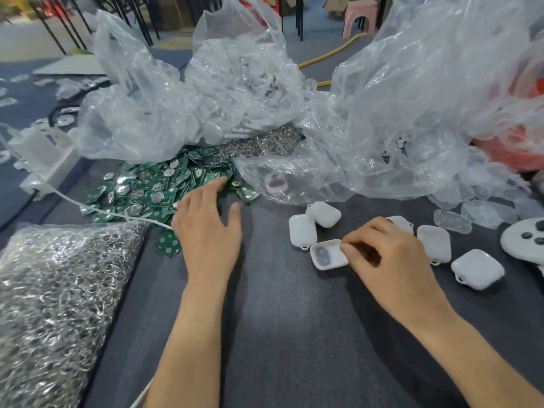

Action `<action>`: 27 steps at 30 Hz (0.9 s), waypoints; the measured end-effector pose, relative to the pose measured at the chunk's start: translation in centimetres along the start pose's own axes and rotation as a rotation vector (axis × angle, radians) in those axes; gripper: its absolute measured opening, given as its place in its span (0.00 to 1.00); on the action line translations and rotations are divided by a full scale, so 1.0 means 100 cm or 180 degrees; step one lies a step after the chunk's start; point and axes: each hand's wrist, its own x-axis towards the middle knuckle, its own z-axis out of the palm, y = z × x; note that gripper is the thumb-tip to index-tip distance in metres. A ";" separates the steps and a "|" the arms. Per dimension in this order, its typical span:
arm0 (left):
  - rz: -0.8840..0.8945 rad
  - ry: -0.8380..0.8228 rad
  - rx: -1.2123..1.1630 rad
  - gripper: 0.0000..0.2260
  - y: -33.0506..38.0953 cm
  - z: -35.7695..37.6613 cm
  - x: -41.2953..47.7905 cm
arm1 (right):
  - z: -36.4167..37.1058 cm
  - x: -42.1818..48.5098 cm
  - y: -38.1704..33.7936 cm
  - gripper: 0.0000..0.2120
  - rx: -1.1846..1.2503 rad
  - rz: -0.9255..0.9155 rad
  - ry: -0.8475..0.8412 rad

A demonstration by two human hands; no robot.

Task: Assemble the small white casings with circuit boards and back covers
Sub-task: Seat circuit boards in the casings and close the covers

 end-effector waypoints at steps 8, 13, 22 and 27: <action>-0.0453 0.0019 0.0300 0.08 -0.021 0.005 0.005 | 0.008 -0.011 -0.007 0.03 0.0303 -0.0304 -0.0019; -0.0424 0.0033 -0.0127 0.10 -0.016 0.008 0.003 | 0.008 -0.012 -0.006 0.02 0.0309 -0.0332 -0.0074; -0.0464 0.0428 -0.1443 0.04 0.035 0.002 -0.011 | 0.005 -0.011 -0.010 0.07 0.0789 -0.0159 0.0371; -0.0780 -0.1138 -0.2947 0.05 0.090 0.027 -0.058 | -0.001 -0.009 -0.015 0.10 0.2234 0.0582 0.0321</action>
